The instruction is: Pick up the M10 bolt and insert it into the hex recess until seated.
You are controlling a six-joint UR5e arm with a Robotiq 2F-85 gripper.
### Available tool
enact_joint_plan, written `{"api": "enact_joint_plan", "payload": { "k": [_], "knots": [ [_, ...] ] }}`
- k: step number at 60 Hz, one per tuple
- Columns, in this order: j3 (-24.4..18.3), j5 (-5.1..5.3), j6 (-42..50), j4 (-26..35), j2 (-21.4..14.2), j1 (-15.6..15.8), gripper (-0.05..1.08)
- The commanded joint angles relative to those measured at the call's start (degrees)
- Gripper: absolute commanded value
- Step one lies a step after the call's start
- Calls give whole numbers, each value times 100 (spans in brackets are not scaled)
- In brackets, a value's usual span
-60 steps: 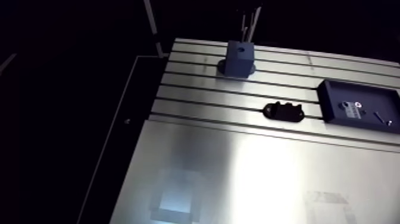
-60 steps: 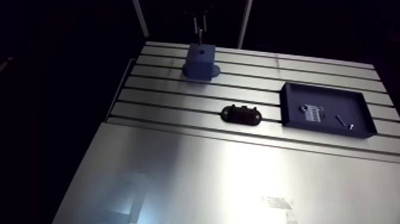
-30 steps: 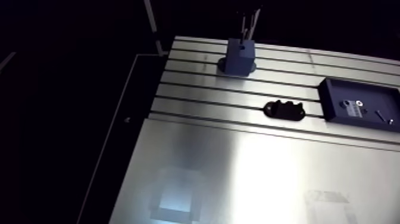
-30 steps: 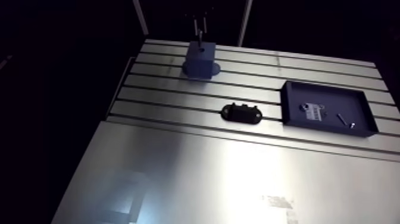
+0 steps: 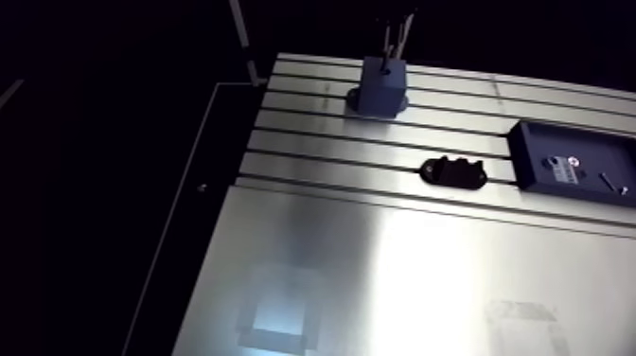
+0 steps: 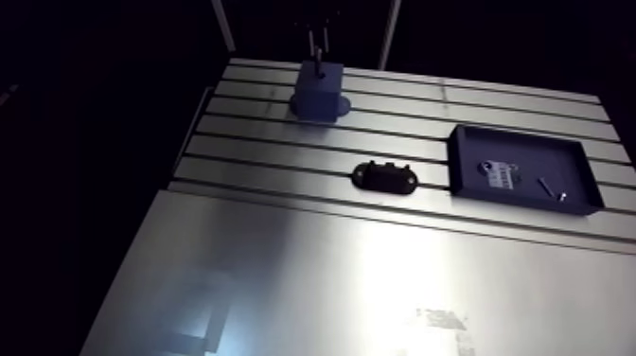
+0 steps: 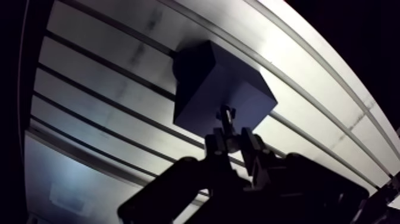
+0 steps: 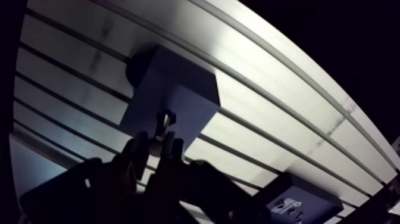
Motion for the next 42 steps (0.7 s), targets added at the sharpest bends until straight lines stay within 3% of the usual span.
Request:
{"api": "enact_joint_plan", "payload": {
  "k": [1, 42],
  "knots": [
    [-2, -2, 0, -7, 38, 0, 77],
    [7, -2, 7, -7, 65, -9, 77]
  ]
}}
